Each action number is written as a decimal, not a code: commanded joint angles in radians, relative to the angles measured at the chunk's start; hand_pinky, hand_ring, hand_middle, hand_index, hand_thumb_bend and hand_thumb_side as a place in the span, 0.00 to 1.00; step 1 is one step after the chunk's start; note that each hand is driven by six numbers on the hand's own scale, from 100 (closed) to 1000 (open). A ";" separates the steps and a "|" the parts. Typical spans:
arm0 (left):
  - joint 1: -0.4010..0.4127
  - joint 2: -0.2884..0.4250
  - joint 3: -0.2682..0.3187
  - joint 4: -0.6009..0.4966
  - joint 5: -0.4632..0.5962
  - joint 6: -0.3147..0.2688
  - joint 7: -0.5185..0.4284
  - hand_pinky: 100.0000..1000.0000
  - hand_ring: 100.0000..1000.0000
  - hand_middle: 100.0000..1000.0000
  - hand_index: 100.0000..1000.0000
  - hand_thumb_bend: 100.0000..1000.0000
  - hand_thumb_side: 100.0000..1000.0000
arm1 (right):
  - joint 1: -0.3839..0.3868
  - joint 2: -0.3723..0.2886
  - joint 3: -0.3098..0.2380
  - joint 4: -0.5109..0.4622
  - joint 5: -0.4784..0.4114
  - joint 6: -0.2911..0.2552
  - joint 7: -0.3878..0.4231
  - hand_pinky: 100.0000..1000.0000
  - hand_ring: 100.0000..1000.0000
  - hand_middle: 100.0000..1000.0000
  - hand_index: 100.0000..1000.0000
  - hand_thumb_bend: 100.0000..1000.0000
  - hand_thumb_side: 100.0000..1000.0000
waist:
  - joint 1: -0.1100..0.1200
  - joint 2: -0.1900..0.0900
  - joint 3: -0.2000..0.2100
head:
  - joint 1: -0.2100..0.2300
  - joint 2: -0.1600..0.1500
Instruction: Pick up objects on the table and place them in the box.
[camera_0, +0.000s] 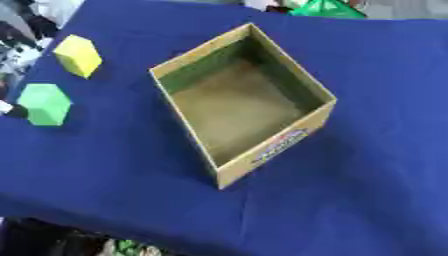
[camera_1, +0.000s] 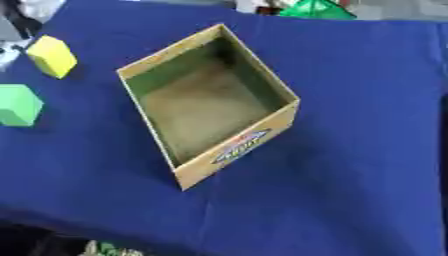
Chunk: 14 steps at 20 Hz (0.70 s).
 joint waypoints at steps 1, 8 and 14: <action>-0.027 0.022 0.000 0.014 -0.005 -0.001 -0.023 0.82 0.85 0.84 0.92 0.68 0.34 | -0.019 -0.031 -0.010 -0.002 -0.009 -0.002 0.002 0.78 0.82 0.64 0.83 0.18 1.00 | 0.001 -0.011 -0.001 | 0.001 -0.009; -0.071 0.006 -0.017 0.080 -0.038 -0.004 -0.047 0.83 0.86 0.84 0.92 0.69 0.32 | -0.025 -0.036 -0.010 0.005 -0.015 -0.003 0.005 0.78 0.82 0.63 0.83 0.18 1.00 | -0.003 0.002 -0.004 | 0.006 -0.028; -0.098 -0.003 -0.023 0.118 -0.068 -0.007 -0.064 0.83 0.86 0.85 0.93 0.71 0.32 | -0.029 -0.041 -0.011 0.011 -0.020 -0.003 0.008 0.78 0.82 0.63 0.83 0.17 1.00 | -0.007 0.014 -0.007 | 0.011 -0.040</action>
